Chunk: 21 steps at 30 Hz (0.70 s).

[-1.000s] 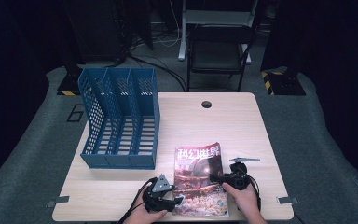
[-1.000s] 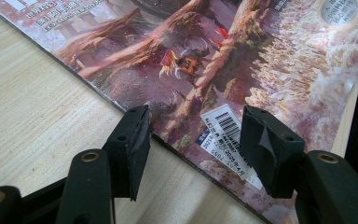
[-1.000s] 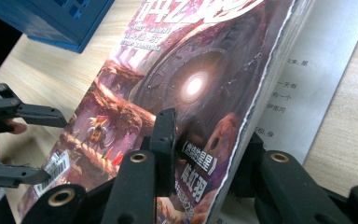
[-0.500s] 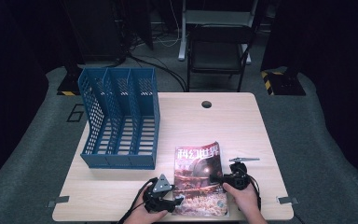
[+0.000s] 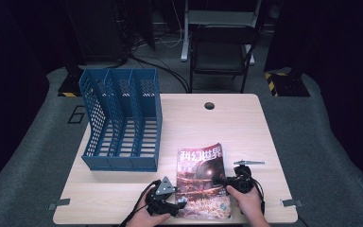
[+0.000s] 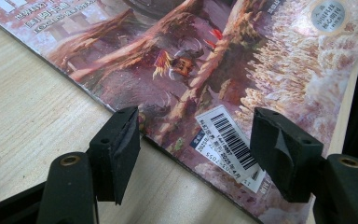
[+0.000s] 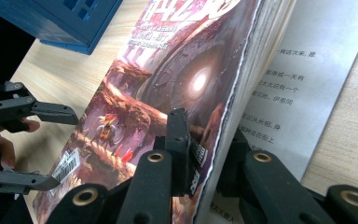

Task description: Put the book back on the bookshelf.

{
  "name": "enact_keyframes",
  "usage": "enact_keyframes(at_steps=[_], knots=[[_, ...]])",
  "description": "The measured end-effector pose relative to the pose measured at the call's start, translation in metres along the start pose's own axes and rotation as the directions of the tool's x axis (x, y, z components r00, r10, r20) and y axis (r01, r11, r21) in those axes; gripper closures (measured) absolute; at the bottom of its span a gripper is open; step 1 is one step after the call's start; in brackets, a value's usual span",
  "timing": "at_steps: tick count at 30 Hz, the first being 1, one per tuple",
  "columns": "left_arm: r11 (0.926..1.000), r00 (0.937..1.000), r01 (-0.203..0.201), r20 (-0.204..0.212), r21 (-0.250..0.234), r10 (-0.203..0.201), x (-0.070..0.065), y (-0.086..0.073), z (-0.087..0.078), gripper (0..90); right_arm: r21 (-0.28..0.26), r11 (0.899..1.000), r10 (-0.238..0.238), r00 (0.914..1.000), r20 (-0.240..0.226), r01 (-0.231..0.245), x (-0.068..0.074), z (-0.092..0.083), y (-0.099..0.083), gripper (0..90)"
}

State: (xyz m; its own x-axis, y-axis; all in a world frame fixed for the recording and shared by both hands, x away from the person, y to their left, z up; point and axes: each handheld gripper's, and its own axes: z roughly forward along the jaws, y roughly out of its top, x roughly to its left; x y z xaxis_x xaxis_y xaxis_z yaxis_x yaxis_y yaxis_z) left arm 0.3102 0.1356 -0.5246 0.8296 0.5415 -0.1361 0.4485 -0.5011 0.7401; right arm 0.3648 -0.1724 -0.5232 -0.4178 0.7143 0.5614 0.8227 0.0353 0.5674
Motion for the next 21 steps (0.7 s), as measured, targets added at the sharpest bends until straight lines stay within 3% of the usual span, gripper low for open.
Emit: enact_keyframes(at_steps=[5, 7, 8, 11, 15, 21], knots=[[0.9999, 0.9999, 0.012, 0.010, 0.008, -0.012, 0.004, 0.002, 0.000, 33.7, -0.015, 0.999, -0.032, 0.9994, -0.009, 0.032, -0.001, -0.001, 0.000, 81.1], [0.9999, 1.0000, 0.004, 0.005, 0.012, -0.004, 0.007, 0.003, 0.000, 33.8, -0.020, 0.999, -0.042, 0.9991, -0.007, 0.042, -0.001, -0.001, 0.000, 81.4], [0.9999, 1.0000, 0.001, 0.004, 0.010, -0.001, 0.007, 0.003, 0.000, 33.7, -0.011, 1.000, -0.021, 0.9997, -0.010, 0.021, 0.001, -0.001, 0.000, 81.7], [0.9997, 1.0000, -0.010, 0.002, 0.021, 0.010, 0.008, 0.005, 0.001, 33.6, -0.029, 0.998, -0.049, 0.9988, -0.002, 0.049, 0.002, -0.002, -0.001, 82.6], [0.9994, 0.9996, 0.028, 0.004, 0.019, -0.028, 0.015, 0.011, 0.004, 33.5, -0.061, 0.996, -0.068, 0.9977, -0.006, 0.067, 0.007, -0.005, -0.001, 84.9], [0.9987, 0.9978, 0.050, -0.045, 0.012, -0.049, 0.029, 0.015, 0.003, 33.6, -0.098, 0.989, -0.108, 0.9942, 0.005, 0.107, 0.015, -0.007, -0.001, 86.1]])
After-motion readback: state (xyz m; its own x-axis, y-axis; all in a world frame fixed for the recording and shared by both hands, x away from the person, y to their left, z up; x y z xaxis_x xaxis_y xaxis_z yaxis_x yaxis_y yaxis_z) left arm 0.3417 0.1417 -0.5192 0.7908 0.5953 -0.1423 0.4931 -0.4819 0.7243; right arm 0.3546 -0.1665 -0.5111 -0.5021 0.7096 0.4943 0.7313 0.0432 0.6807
